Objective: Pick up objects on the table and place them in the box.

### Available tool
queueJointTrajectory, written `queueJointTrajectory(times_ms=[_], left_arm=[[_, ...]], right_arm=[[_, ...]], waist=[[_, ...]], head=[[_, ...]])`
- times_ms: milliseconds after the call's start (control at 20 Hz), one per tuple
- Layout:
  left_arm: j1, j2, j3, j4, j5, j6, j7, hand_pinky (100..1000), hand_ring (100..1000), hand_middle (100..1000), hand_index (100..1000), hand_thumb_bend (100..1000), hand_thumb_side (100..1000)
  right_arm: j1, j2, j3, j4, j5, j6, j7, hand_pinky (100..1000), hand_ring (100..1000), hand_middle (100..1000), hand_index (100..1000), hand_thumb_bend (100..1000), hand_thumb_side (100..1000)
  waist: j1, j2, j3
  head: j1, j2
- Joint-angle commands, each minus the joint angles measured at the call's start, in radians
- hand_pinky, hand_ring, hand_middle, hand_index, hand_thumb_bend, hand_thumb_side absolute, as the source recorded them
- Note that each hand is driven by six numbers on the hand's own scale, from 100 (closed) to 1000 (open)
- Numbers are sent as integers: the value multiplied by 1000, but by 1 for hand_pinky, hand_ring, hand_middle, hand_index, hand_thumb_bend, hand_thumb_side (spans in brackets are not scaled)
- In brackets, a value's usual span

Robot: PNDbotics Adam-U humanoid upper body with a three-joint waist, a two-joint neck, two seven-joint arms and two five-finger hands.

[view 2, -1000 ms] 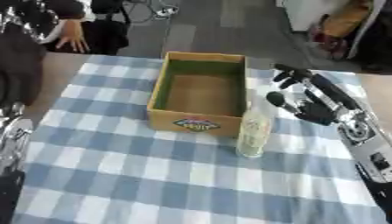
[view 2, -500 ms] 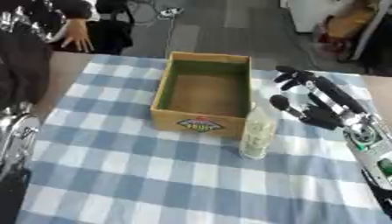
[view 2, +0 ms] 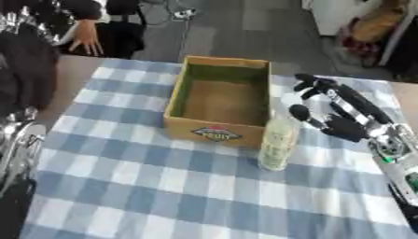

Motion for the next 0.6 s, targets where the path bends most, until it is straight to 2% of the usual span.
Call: queueJointTrajectory(times_ms=[50,600], left_arm=[[-16,1,2,-17,2,-4,-2,720,644,798,996,337,939],[-23,-3,1,-17,3,-6,-3,721,645,798,996,338,939]], right_arm=[[-13,-13,-4,-7,6,-2,4,980,770,815,1000,663,1000],[-27,-5,-1,15,38,-11,17,984,786,832,1000,646,986]], waist=[[-2,-21,2],[-4,-17,9]], head=[[12,-8],[17,-7]])
